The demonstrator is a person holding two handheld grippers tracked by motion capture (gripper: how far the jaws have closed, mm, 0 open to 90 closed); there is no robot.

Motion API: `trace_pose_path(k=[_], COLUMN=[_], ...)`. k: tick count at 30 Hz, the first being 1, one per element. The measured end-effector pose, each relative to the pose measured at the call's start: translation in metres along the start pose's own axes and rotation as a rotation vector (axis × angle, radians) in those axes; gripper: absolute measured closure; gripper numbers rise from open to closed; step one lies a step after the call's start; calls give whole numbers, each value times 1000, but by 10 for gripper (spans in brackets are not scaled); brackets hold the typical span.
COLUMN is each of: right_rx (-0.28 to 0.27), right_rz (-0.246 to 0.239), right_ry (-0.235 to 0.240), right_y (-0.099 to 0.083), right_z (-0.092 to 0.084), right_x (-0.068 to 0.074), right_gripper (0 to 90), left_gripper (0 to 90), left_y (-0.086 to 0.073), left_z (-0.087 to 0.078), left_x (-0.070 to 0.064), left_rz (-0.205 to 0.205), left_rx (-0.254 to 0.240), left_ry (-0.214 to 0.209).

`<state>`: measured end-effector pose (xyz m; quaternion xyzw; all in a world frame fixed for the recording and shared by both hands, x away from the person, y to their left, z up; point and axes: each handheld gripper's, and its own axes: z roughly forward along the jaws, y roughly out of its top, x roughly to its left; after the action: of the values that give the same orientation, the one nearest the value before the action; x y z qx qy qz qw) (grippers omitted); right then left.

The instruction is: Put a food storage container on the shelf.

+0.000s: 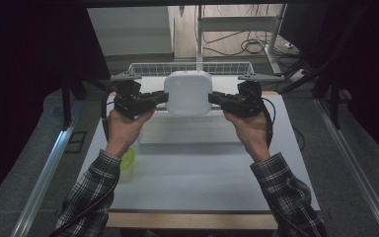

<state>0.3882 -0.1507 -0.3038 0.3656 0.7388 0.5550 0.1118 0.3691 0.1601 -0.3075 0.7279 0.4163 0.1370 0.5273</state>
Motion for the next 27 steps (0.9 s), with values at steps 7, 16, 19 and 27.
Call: trace_pose_path(k=[7,16,19,27], right_rx=[6,17,21,15], right_rz=[19,49,62,71], right_ry=[-3,-7,-7,1], right_y=[7,10,9,10], right_z=[9,20,24,29], right_x=[-11,-24,-28,-31], right_gripper=[794,792,791,779], left_gripper=[776,771,768,703], left_y=[9,12,11,11], left_z=[11,23,27,30], left_x=[11,19,22,26], left_rz=[-9,-25,-32,-33], left_rx=[10,17,16,-2], left_ry=[0,6,2,-4])
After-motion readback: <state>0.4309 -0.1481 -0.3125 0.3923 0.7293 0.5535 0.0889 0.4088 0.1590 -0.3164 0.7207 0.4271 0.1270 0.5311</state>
